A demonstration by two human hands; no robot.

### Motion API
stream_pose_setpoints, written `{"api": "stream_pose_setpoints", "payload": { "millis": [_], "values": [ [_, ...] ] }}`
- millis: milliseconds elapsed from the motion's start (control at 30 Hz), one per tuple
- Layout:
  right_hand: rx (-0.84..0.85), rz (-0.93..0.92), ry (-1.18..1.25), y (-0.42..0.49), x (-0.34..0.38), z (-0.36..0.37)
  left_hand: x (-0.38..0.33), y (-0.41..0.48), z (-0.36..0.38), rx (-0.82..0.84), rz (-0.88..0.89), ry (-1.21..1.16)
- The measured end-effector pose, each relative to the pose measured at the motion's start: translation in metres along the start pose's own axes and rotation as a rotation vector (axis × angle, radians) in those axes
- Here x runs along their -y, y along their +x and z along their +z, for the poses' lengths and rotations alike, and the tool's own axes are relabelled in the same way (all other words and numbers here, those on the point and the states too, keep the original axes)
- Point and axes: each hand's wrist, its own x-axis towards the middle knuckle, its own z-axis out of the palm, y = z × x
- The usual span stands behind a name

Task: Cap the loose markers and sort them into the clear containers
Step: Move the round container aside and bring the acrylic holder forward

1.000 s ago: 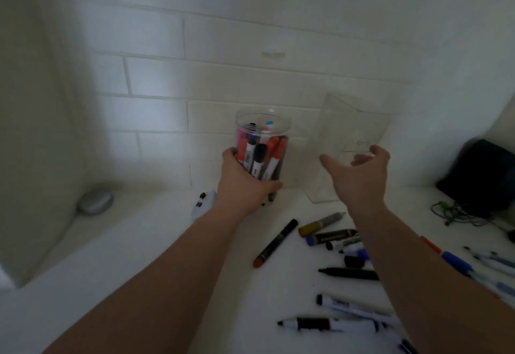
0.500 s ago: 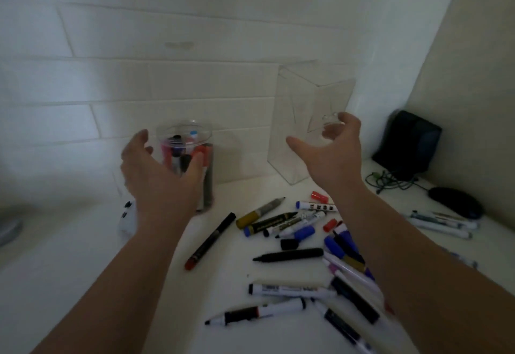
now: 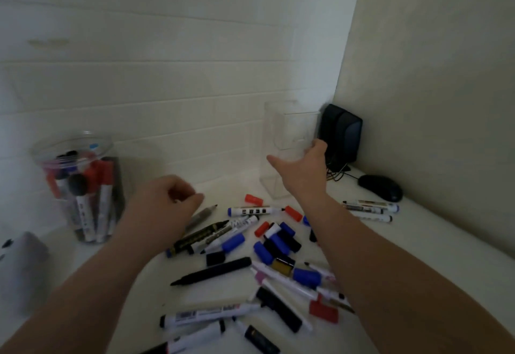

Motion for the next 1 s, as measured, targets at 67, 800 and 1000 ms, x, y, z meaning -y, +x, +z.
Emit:
{"api": "stream_pose_setpoints", "payload": {
  "millis": [67, 800, 1000],
  "values": [
    [-0.013, 0.002, -0.029, -0.002, 0.003, 0.003, -0.021, 0.019, 0.024, 0.076, 0.044, -0.026],
    [0.097, -0.321, 0.324, 0.049, 0.074, -0.048, -0.076, 0.122, 0.132, 0.373, 0.054, -0.536],
    [0.075, -0.252, 0.431, 0.072, 0.071, -0.071, -0.075, 0.120, 0.125, 0.472, 0.067, -0.542]
  ]
}}
